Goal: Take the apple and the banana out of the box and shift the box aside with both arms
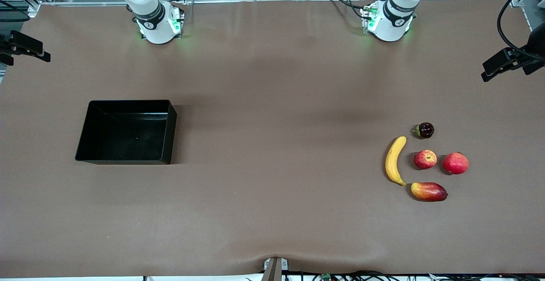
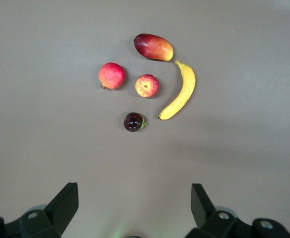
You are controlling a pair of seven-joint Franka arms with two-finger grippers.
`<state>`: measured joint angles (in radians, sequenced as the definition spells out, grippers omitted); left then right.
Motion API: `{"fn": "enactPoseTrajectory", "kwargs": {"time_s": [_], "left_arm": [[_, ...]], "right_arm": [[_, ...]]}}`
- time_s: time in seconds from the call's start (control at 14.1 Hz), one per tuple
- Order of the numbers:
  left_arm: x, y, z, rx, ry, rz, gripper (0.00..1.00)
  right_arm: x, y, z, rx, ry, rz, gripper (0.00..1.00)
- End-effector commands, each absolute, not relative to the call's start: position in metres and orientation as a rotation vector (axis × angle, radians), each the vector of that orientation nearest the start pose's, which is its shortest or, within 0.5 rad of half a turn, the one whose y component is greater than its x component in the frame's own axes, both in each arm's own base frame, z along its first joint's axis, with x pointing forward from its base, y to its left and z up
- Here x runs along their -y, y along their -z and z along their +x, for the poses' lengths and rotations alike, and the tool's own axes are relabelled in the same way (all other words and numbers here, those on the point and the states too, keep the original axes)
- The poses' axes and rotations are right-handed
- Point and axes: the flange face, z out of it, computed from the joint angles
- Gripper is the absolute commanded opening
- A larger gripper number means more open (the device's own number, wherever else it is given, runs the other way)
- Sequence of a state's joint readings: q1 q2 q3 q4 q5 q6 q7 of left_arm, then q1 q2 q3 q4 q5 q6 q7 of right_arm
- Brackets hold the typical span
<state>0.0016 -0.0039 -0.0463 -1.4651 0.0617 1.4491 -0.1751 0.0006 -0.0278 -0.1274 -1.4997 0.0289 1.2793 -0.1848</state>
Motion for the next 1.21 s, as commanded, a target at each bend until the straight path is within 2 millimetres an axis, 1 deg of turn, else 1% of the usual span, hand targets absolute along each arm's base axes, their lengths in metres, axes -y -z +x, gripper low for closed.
{"fn": "enactPoseTrajectory", "kwargs": {"time_s": [0.0, 0.36, 0.5, 1.14], "left_arm": [[0.0156, -0.6721, 0.5397, 0.199, -0.01, -3.078, 1.0], [0.0135, -0.6713, 0.5396, 0.193, -0.016, -3.081, 1.0], [0.012, -0.6706, 0.5397, 0.193, -0.019, -3.083, 1.0], [0.0139, -0.6659, 0.5406, 0.144, -0.037, -3.094, 1.0]], "right_arm": [[0.0609, -0.6548, 0.504, 0.087, -0.277, -3.079, 1.0], [0.0637, -0.6565, 0.5044, 0.081, -0.264, -3.084, 1.0], [0.0615, -0.6626, 0.5052, 0.088, -0.241, -3.089, 1.0], [0.0591, -0.6624, 0.5058, 0.095, -0.243, -3.089, 1.0]]}}
